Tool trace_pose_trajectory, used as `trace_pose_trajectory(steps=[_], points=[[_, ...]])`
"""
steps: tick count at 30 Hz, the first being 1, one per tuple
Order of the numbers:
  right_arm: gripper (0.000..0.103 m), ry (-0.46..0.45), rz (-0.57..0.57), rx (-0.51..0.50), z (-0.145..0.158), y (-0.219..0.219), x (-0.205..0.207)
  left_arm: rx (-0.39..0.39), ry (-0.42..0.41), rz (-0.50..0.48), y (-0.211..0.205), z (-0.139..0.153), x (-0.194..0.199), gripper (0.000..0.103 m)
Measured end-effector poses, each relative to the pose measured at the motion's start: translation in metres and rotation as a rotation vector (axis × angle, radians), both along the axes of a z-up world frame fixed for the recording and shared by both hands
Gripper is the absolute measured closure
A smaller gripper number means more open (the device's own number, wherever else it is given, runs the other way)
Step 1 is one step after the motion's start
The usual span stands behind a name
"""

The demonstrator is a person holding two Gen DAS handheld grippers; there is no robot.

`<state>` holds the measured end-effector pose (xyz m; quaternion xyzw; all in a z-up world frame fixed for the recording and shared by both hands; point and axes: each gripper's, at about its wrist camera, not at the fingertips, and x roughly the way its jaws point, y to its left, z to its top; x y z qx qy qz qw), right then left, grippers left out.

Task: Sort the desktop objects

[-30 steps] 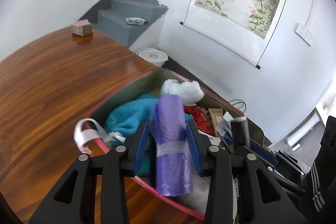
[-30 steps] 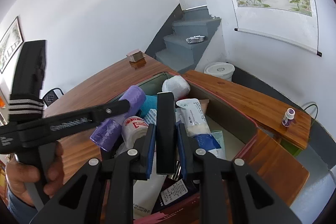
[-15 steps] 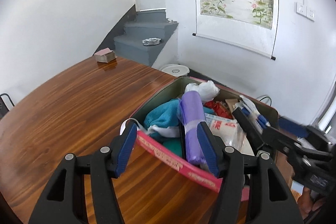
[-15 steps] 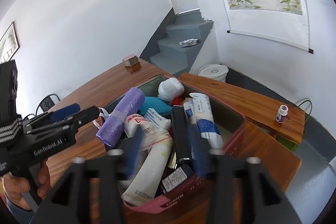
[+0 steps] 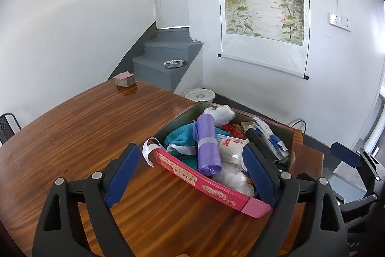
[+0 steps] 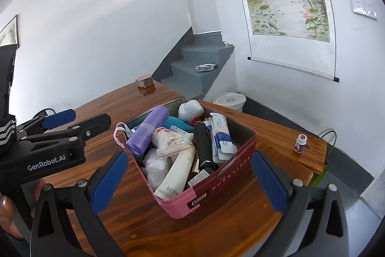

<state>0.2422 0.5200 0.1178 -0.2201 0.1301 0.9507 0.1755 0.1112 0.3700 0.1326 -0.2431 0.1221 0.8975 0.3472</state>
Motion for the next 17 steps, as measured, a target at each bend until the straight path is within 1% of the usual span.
trace_pose_trajectory(steps=[5,8,17], points=[[0.000,-0.004,-0.040,0.040,0.005,-0.010,0.007,0.009,-0.018,0.014,-0.007,0.005,0.001,0.013],[0.000,-0.027,-0.068,0.078,0.004,-0.015,0.009,0.012,-0.024,0.005,-0.010,0.006,0.003,0.013],[0.000,-0.042,-0.071,0.078,-0.001,-0.017,0.013,0.018,-0.029,-0.026,-0.012,0.006,0.012,0.013]])
